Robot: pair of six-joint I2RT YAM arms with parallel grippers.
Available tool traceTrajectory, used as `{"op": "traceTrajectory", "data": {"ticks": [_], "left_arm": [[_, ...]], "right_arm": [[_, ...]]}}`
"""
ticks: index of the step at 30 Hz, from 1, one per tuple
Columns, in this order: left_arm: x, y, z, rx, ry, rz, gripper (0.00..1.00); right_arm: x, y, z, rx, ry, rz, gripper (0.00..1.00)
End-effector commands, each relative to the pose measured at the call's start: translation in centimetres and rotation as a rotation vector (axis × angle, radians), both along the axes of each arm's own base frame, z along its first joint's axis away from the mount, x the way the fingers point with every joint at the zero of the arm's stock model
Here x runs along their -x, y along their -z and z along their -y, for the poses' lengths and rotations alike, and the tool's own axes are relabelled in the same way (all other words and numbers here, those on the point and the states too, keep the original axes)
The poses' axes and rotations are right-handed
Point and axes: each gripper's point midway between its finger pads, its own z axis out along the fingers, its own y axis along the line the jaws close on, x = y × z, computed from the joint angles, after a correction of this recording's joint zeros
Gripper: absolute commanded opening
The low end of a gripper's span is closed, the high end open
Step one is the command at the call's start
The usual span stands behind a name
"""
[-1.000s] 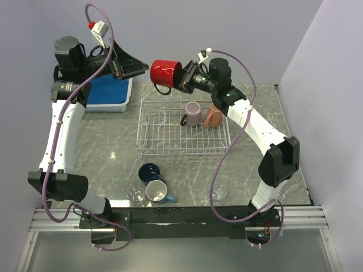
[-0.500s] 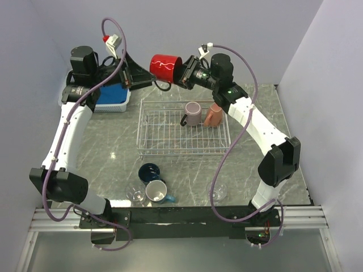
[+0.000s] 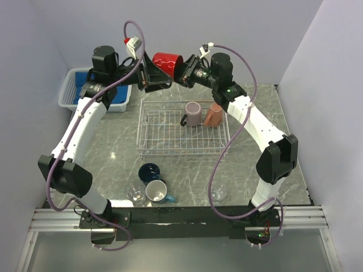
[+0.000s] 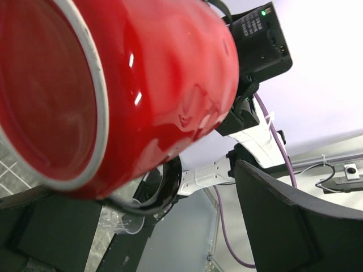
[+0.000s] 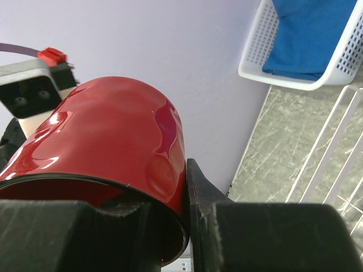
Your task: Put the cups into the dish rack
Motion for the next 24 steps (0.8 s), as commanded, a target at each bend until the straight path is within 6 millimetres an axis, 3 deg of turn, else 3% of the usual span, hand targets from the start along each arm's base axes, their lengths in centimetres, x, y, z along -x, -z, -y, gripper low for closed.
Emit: {"op": "traceTrajectory", "data": {"ticks": [1, 3, 6, 7, 8, 11, 16, 19, 22, 24], "left_arm": [[-0.1, -1.9, 1.3, 0.035, -0.003, 0.054, 0.96], [-0.4, -1.5, 1.5, 0.045, -0.010, 0.023, 0.96], [-0.8, -2.6, 1.5, 0.087, -0.027, 0.032, 0.99], [-0.9, -3.1, 1.6, 0.100, -0.033, 0.025, 0.96], [-1.0, -3.7, 1.6, 0.115, -0.036, 0.044, 0.82], [-1.5, -4.4, 1.7, 0.129, -0.045, 0.045, 0.60], [-2.2, -4.5, 1.8, 0.147, -0.055, 0.019, 0.52], [-2.6, -5.1, 1.6, 0.168, -0.066, 0.013, 0.43], [-2.9, -6.0, 1.1, 0.197, -0.065, 0.018, 0.31], [-3.0, -6.1, 0.7, 0.207, -0.066, 0.014, 0.13]], "right_arm": [[1.1, -4.8, -0.4, -0.092, -0.041, 0.139, 0.00], [1.0, -4.3, -0.5, -0.086, -0.044, 0.132, 0.00], [0.9, -3.9, -0.6, -0.096, -0.044, 0.121, 0.00], [0.9, -3.7, -0.6, -0.098, -0.042, 0.117, 0.00], [0.8, -3.8, -0.6, -0.106, -0.040, 0.115, 0.00], [0.4, -3.6, -0.6, -0.114, -0.030, 0.111, 0.00], [0.0, -4.0, -1.0, -0.140, -0.036, 0.113, 0.00], [0.1, -3.5, -1.4, -0.129, -0.045, 0.101, 0.00], [0.2, -3.0, -1.4, -0.140, -0.039, 0.094, 0.00], [0.3, -2.2, -1.4, -0.138, -0.037, 0.075, 0.00]]}}
